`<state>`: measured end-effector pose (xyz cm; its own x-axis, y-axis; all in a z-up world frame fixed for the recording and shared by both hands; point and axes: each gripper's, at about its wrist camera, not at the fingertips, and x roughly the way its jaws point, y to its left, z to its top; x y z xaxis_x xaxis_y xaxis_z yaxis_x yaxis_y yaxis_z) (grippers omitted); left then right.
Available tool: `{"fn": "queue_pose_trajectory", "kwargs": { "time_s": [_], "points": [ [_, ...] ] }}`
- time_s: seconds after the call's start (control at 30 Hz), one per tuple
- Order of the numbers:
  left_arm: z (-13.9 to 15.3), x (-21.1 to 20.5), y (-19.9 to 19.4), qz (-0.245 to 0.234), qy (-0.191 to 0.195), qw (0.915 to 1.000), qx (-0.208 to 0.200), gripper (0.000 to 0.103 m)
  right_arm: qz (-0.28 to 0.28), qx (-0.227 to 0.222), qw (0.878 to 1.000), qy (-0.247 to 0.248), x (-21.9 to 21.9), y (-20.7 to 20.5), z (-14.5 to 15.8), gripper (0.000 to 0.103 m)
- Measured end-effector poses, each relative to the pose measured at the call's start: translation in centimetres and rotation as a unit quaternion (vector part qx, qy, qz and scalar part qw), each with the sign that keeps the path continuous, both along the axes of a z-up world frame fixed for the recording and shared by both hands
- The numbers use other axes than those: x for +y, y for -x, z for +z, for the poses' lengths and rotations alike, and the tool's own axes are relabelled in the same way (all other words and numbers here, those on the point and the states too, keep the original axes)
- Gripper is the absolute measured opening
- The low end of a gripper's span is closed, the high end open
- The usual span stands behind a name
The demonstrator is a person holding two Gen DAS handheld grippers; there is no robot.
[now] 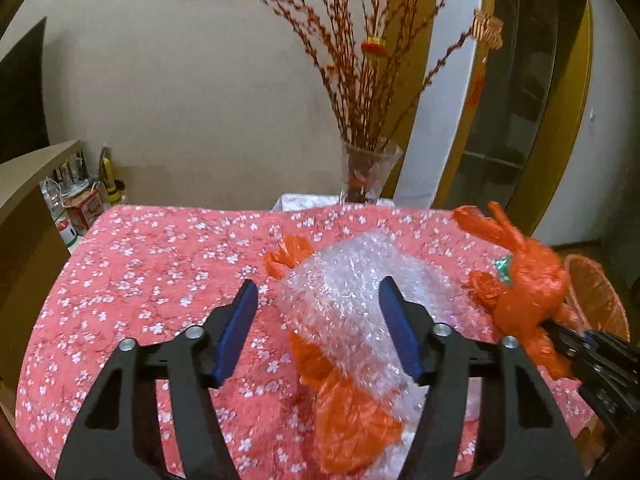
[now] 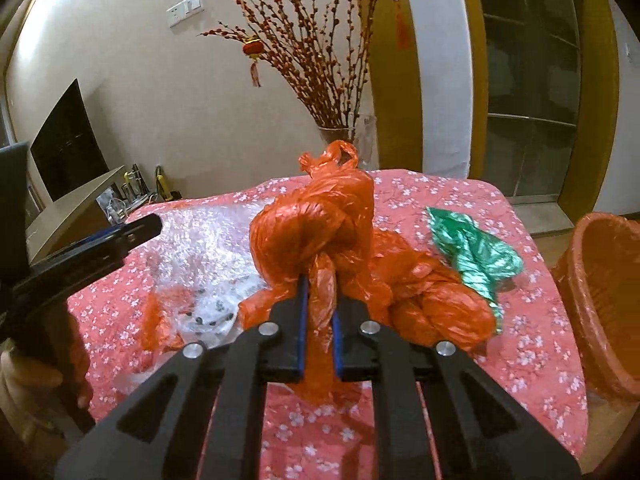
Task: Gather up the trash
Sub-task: 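Grasp the clear bubble wrap with the left tool while the right tool holds the orange bag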
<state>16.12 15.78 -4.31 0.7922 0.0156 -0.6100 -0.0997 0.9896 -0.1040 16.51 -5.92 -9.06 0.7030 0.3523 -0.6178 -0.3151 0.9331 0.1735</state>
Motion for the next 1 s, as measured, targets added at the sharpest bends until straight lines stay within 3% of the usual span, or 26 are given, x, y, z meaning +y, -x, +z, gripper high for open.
{"fn": "queue_pose_trajectory", "kwargs": {
  "time_s": [0.13,0.2,0.3,0.67,0.77,1.0],
  "points": [
    [-0.9,-0.1,-1.1,-0.007,0.002,0.9996,0.025,0.045,-0.007,0.007,1.000,-0.004,-0.7,0.1,-0.2,0.011],
    [-0.9,-0.4,-1.1,-0.014,-0.003,0.9995,0.027,0.029,-0.010,0.009,1.000,-0.006,-1.0,0.1,-0.3,0.011],
    [-0.5,-0.8,-0.6,-0.026,-0.003,0.9995,0.015,0.016,-0.013,0.011,1.000,-0.008,-1.3,0.2,-0.3,0.011],
    [2.1,-1.7,1.1,-0.051,0.010,0.9980,-0.036,0.010,-0.021,0.007,1.000,-0.014,-2.0,1.0,0.1,0.011],
    [2.2,-1.8,1.1,-0.050,-0.001,0.9981,-0.035,0.009,-0.022,0.008,1.000,-0.018,-2.3,1.2,0.1,0.011],
    [2.9,-1.3,1.9,-0.056,0.019,0.9972,-0.046,0.008,-0.031,0.001,0.999,-0.022,-3.0,1.4,0.6,0.011]
  ]
}}
